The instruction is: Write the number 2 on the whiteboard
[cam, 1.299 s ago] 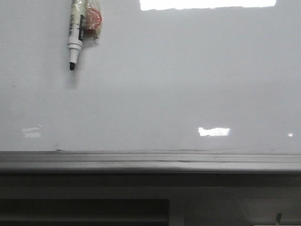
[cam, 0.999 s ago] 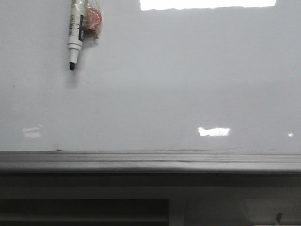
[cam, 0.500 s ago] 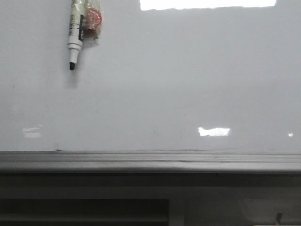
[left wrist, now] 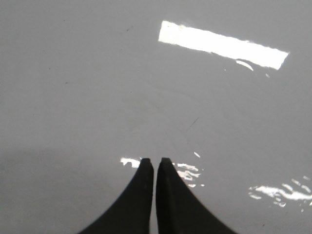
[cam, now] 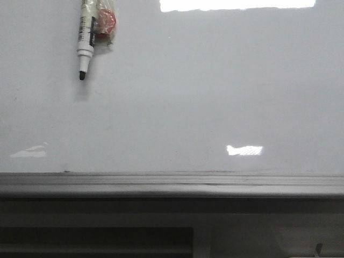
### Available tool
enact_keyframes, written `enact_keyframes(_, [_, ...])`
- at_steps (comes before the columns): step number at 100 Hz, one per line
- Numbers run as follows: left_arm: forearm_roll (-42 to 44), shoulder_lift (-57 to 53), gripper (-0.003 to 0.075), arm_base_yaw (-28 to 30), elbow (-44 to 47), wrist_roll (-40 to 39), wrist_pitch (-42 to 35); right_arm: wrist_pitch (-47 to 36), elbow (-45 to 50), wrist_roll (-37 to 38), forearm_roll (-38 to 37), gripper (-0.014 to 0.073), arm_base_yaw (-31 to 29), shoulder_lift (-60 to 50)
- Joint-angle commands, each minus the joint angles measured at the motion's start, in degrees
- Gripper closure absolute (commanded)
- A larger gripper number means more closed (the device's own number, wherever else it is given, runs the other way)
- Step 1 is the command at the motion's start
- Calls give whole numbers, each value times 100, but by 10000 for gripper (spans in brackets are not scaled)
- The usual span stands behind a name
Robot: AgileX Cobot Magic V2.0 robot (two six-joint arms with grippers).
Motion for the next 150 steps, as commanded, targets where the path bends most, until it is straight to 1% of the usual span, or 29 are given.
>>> enact_keyframes(1, [-679, -157, 740, -5, 82, -50, -579, -610, 145, 8, 594, 650, -33, -86])
enact_keyframes(11, [-1433, -157, 740, -5, 44, -50, -761, -704, 125, 8, 1584, 650, -33, -86])
enact_keyframes(14, [-1634, -157, 741, -5, 12, -50, -761, -701, 107, 8, 1755, 650, -33, -86])
enact_keyframes(18, [-1666, -157, 741, -5, -33, -50, -749, -655, 60, 8, 1800, 650, -33, -86])
enact_keyframes(26, [-1666, -157, 741, -5, -241, -50, -418, -436, -129, 8, 1800, 650, -33, -86])
enact_keyframes(33, [-1460, -115, 741, -5, -533, -50, 14, 1, -428, -32, 1694, 650, -33, -34])
enact_keyframes(48, [-796, 367, 741, -5, -1378, -6, 1150, 1273, -1273, -32, 1068, 650, -33, 571])
enact_keyframes(55, [-765, 782, 741, -5, -1802, 428, 1730, 1879, -1673, -99, 955, 650, -33, 1000])
enact_keyframes(61, [-776, 1179, 740, -5, -2134, 826, 2169, 2197, -1958, -249, 956, 650, -33, 1332])
enact_keyframes(63, [-789, 1335, 740, -57, -2227, 970, 2259, 2293, -2083, -299, 956, 650, -33, 1486])
enact_keyframes(68, [-839, 1547, 740, -164, -2394, 997, 2309, 2391, -2250, -324, 956, 650, -33, 1692])
enact_keyframes(76, [-1254, 1894, 739, -409, -2550, 1185, 2309, 2408, -2500, -341, 967, 636, 72, 1991])
enact_keyframes(81, [-1562, 2133, 738, -571, -2607, 1642, 2334, 2408, -2600, -466, 981, 594, 167, 2114])
enact_keyframes(84, [-1769, 2246, 733, -671, -2619, 1878, 2334, 2408, -2634, -592, 1038, 540, 229, 2169])
enact_keyframes(90, [-2369, 2464, 685, -900, -2619, 2327, 2290, 2431, -2687, -668, 1078, 412, 379, 2250])
enact_keyframes(93, [-2654, 2606, 647, -999, -2619, 2610, 2239, 2431, -2685, -668, 1109, 314, 445, 2273])
enact_keyframes(95, [-2878, 2693, 613, -1072, -2619, 2778, 2213, 2431, -2685, -668, 1123, 272, 494, 2285])
enact_keyframes(98, [-3180, 2813, 561, -1169, -2619, 3015, 2144, 2442, -2685, -668, 1152, 182, 556, 2298])
enact_keyframes(101, [-3568, 2959, 486, -1286, -2619, 3321, 2057, 2442, -2685, -668, 1195, 118, 626, 2298])
enact_keyframes(102, [-3647, 2988, 470, -1308, -2619, 3383, 2057, 2442, -2685, -668, 1195, 118, 639, 2298])
enact_keyframes(103, [-3720, 3017, 454, -1331, -2619, 3445, 2025, 2442, -2685, -668, 1208, 101, 666, 2298])
enact_keyframes(107, [-4227, 3190, 339, -1479, -2619, 3838, 1937, 2431, -2685, -668, 1252, 79, 722, 2298])
enact_keyframes(110, [-4430, 3303, 297, -1539, -2619, 4071, 1868, 2421, -2685, -668, 1261, 86, 765, 2298])
enact_keyframes(112, [-4673, 3420, 253, -1612, -2619, 4282, 1830, 2394, -2685, -668, 1277, 92, 787, 2298])
enact_keyframes(115, [-4826, 3512, 224, -1663, -2632, 4431, 1793, 2382, -2685, -668, 1277, 100, 810, 2298])
enact_keyframes(121, [-5124, 3792, 218, -1793, -2716, 4766, 1772, 2342, -2685, -668, 1292, 119, 833, 2298])
enact_keyframes(133, [-5398, 4337, 258, -1991, -3004, 5188, 1758, 2292, -2685, -668, 1302, 130, 833, 2298])
enact_keyframes(141, [-5398, 4699, 280, -2059, -3213, 5298, 1724, 2292, -2685, -668, 1302, 130, 833, 2298])
enact_keyframes(150, [-5412, 5120, 281, -2059, -3452, 5298, 1860, 2292, -2685, -668, 1303, 130, 833, 2298])
